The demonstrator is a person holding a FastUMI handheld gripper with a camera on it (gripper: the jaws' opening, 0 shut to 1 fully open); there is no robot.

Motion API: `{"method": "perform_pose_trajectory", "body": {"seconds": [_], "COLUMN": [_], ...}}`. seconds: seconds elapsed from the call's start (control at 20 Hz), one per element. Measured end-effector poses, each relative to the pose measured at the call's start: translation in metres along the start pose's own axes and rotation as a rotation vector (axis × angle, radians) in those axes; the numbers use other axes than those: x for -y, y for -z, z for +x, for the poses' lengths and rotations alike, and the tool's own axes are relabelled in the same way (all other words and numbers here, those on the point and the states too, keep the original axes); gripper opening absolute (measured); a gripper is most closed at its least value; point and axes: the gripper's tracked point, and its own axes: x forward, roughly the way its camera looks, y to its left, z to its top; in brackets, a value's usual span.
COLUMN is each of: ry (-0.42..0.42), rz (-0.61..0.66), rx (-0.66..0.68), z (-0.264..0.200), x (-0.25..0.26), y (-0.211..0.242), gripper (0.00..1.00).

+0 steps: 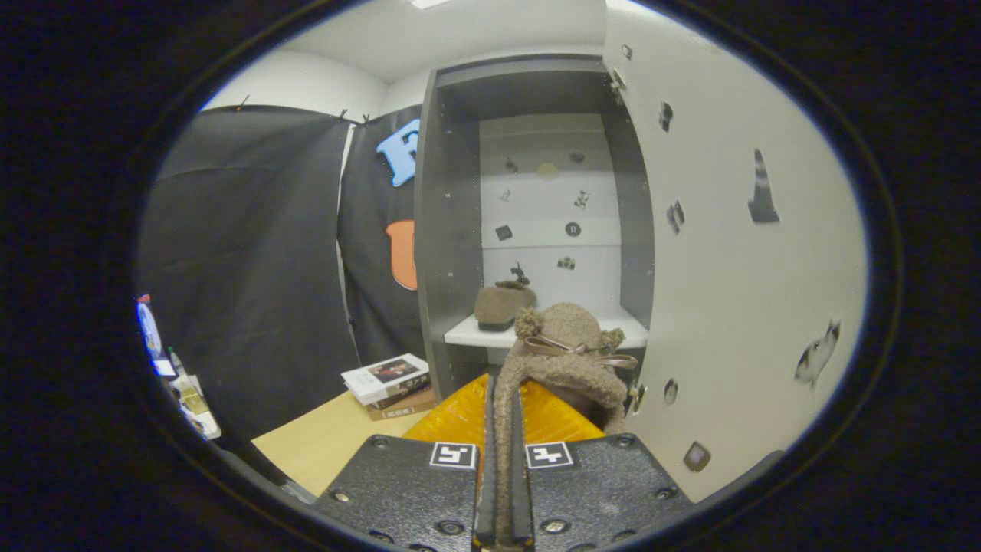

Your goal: Open the shoe cabinet door, grab the shoes and put them into the shoe cabinet, then close the shoe cabinet door.

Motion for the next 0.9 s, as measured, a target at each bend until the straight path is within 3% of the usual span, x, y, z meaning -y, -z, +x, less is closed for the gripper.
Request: {"method": "perform_pose_trajectory", "body": {"seconds": [0.2, 0.45, 0.9], "ry": [0.003, 0.095, 0.181], "rz": [-0.005, -0.008, 0.006], "rx": [0.004, -0.005, -0.137], "z": [0.023, 0.083, 0.187], "x": [0.003, 0.025, 0.059], "y": [-0.06, -0.111, -0.1], "gripper": [0.11, 0.11, 0.11]}}
